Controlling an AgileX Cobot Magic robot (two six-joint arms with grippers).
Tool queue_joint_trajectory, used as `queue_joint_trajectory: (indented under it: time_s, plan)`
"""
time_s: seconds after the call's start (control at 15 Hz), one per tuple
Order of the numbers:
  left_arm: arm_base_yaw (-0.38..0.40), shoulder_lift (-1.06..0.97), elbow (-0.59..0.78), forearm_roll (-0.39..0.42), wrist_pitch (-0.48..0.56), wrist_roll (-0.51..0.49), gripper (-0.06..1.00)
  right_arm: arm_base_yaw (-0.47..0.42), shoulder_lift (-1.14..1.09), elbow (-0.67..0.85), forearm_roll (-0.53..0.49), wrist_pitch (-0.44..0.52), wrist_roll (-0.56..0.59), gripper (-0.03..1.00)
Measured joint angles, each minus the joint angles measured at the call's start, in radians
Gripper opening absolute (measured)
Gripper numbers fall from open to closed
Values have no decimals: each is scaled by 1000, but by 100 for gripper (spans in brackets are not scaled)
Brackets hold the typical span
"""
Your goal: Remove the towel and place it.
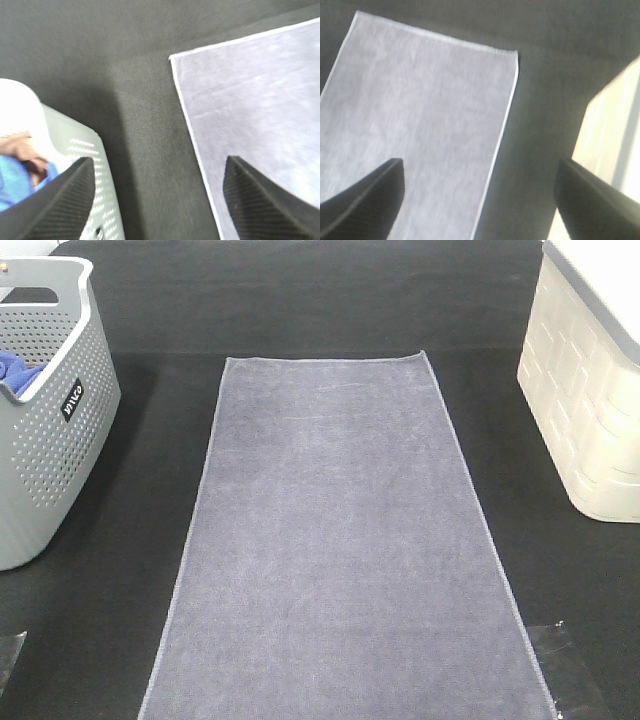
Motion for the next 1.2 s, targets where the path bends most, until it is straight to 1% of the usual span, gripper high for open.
queue_joint_trajectory:
  time_s: [0.13, 0.2, 0.33, 0.47, 0.73, 0.87, 1.07, 1.13, 1.2]
  plan:
    - [0, -79, 78, -26, 3, 8, 65, 0, -44, 53, 0, 3, 4, 77]
    - [0, -149, 205, -35, 2, 8, 62, 0, -99, 134, 1, 3, 10, 77]
    - [0, -284, 422, -36, 2, 8, 61, 0, -209, 289, 1, 3, 11, 77]
    - [0, -421, 642, -38, 7, 1, 60, 0, -337, 470, 1, 4, 35, 77]
    - [0, -710, 1033, -40, 12, -58, 60, 0, -610, 831, 43, 9, 78, 77]
    - [0, -864, 1215, -42, 12, -71, 60, 0, -745, 975, 63, 11, 78, 77]
    - [0, -1109, 1446, -78, 14, -88, 60, 0, -939, 1154, 64, 14, 69, 77]
    - [0, -1209, 1510, -90, 14, -89, 60, 0, -1042, 1224, 64, 14, 63, 77]
    - [0, -1357, 1602, -91, 15, -89, 60, 0, -1116, 1267, 64, 15, 62, 77]
